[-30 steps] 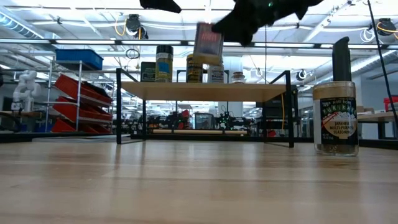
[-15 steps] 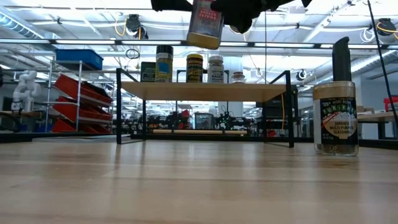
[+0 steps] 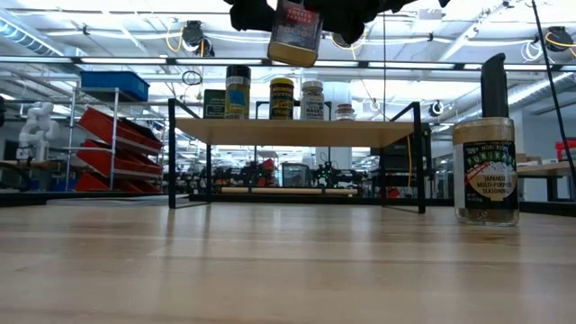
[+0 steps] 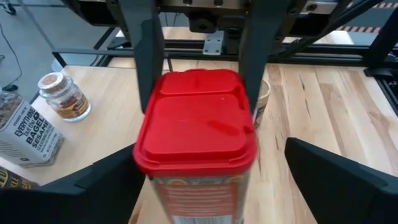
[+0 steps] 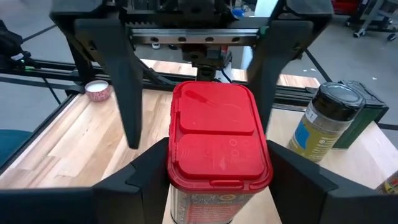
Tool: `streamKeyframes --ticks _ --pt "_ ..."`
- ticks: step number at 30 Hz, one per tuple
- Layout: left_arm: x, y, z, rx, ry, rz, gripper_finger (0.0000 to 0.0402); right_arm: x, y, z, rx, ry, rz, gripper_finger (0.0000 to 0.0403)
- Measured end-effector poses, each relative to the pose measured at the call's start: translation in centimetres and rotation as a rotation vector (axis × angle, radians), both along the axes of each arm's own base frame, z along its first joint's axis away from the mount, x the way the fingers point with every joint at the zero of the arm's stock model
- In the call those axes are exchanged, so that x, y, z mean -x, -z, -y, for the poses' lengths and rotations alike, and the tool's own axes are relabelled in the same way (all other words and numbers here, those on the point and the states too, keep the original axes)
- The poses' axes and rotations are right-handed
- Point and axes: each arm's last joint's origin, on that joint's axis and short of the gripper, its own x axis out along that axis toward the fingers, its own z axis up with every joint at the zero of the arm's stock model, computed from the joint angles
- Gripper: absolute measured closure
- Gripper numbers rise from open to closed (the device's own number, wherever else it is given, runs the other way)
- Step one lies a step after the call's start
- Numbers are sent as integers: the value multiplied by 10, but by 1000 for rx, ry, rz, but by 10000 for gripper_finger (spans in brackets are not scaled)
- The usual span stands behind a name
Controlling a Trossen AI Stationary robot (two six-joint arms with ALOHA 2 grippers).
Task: Shelf spices
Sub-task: Remove the red seasoning can from the shelf
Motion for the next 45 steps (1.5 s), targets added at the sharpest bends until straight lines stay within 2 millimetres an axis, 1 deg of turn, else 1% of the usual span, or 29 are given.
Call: streamKeyframes --ticks 3,16,20,26,29,33,35,39,42,45 --pt "0 0 0 0 0 1 45 0 0 0 0 0 -2 188" --pt "0 1 -1 -2 -2 -6 156 0 1 -1 8 -14 -8 188" --pt "0 1 -2 0 -5 -7 182 0 1 0 14 -12 -8 188" --pt "0 1 -2 1 -4 -11 185 0 1 -1 14 -12 -10 188" --pt "1 2 -1 1 0 -21 183 0 1 -3 16 -13 -12 180" --pt "4 6 -1 0 12 -72 183 1 0 -4 17 -14 -9 148" --pt "3 6 0 11 29 -70 182 2 -1 -4 18 -13 -7 128" --pt "5 8 0 13 26 -97 182 8 -7 -4 17 -13 2 92" --pt "8 12 2 29 22 -139 182 17 -17 -5 20 -13 32 78" --pt "12 17 9 56 23 -206 182 30 -25 -6 19 -12 34 75"
